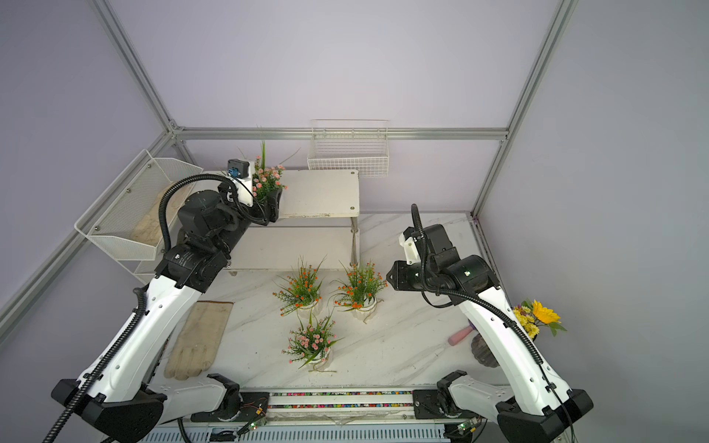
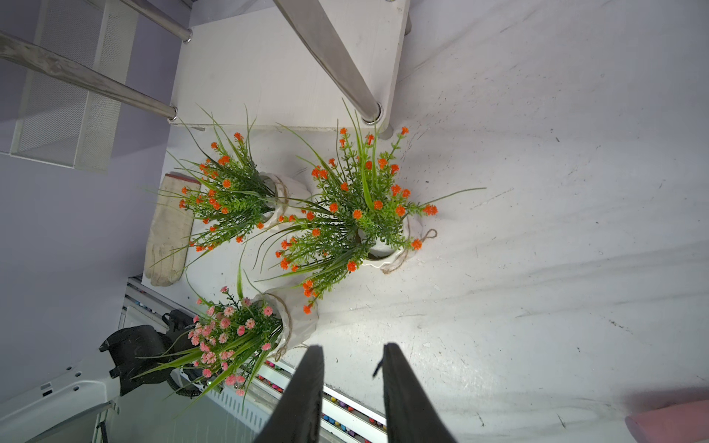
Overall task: Place the baby's breath potted plants on the rack by color
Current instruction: Place the baby's breath potted plant on the rack.
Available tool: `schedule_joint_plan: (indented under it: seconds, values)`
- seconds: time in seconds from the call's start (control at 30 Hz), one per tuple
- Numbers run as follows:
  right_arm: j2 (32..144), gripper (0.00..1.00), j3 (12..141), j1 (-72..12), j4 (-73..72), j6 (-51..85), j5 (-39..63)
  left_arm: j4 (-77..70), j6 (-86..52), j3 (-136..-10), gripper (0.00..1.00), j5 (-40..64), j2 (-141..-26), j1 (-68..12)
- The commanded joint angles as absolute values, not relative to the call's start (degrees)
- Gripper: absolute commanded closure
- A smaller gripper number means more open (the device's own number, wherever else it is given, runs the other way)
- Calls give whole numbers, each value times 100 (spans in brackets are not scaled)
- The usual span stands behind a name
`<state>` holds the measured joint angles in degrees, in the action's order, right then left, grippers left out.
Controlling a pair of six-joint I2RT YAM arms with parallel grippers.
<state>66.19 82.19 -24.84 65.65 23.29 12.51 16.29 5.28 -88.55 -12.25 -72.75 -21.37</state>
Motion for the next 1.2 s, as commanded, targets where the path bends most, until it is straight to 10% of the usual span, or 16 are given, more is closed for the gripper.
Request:
schedule_joint_plan:
  seconds: [0.0,0.7,1.17]
  values:
    - [6481,70,8133,-2461,6487,2400,1335,872,688,-9559,98,-1191,-7432,-1834]
    - [6264,70,7908,-2464,6493,2540,1292,554,-572,-10126,100,-43,-8663,578]
    - [6287,70,7807,-2456,6453,2506,1253,543,-960,-10205,100,582,-9008,775]
